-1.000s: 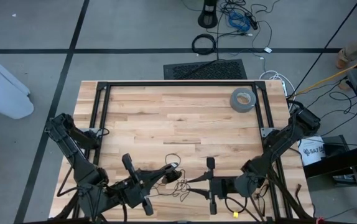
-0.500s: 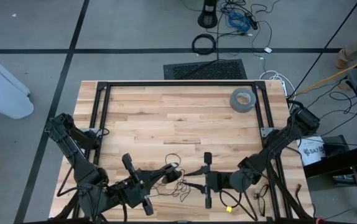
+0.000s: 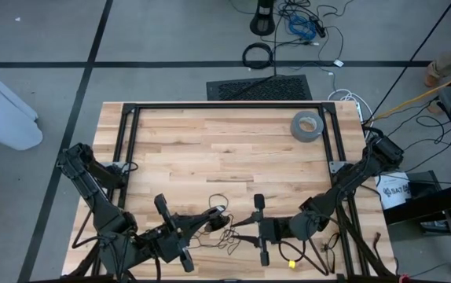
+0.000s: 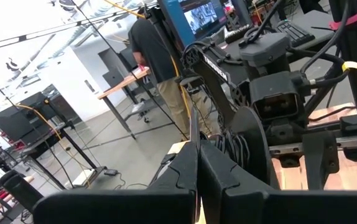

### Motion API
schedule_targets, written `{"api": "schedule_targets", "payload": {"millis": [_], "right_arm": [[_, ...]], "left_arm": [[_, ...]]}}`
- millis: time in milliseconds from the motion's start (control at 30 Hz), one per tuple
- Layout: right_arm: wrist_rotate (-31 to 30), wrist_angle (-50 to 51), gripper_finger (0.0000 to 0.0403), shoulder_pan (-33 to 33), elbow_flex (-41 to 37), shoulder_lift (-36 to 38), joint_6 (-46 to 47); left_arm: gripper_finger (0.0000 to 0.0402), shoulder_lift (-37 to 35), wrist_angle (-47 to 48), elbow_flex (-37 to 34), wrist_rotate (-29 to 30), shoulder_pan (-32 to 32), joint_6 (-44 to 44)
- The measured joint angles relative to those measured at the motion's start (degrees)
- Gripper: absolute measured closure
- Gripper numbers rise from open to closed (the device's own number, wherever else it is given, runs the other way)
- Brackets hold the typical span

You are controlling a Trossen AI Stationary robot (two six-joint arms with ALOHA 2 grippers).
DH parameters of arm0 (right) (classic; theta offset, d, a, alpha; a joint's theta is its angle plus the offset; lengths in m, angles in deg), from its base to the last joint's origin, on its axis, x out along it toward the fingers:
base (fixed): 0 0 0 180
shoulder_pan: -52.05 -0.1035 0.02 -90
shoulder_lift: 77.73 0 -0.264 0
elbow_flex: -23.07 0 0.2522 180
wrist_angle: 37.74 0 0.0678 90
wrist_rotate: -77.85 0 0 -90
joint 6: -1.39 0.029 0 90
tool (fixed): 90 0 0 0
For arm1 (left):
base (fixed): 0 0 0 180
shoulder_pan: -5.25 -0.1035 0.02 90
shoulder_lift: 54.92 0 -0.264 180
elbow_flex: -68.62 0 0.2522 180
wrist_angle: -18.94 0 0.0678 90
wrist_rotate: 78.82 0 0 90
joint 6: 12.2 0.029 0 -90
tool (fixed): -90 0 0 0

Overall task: Coil cords
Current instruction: Coil the black wire onto the spool

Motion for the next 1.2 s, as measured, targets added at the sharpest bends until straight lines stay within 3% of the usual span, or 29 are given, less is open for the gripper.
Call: {"api": "schedule_targets", "payload": {"millis": [500, 900, 1200], "right_arm": [[0.4, -0.1, 0.0383, 0.0, 0.0, 0.0, -1.5], [3.0, -1.4, 0.0332, 0.9, 0.0, 0.0, 0.0], [4.5, -1.4, 0.0326, 1.0, 0.0, 0.0, 0.1]], "left_arm": [[0.04, 0.0, 0.0, 0.0, 0.0, 0.0, 0.0], [0.04, 0.0, 0.0, 0.0, 0.0, 0.0, 0.0], [0.04, 0.0, 0.0, 0.0, 0.0, 0.0, 0.0]]}}
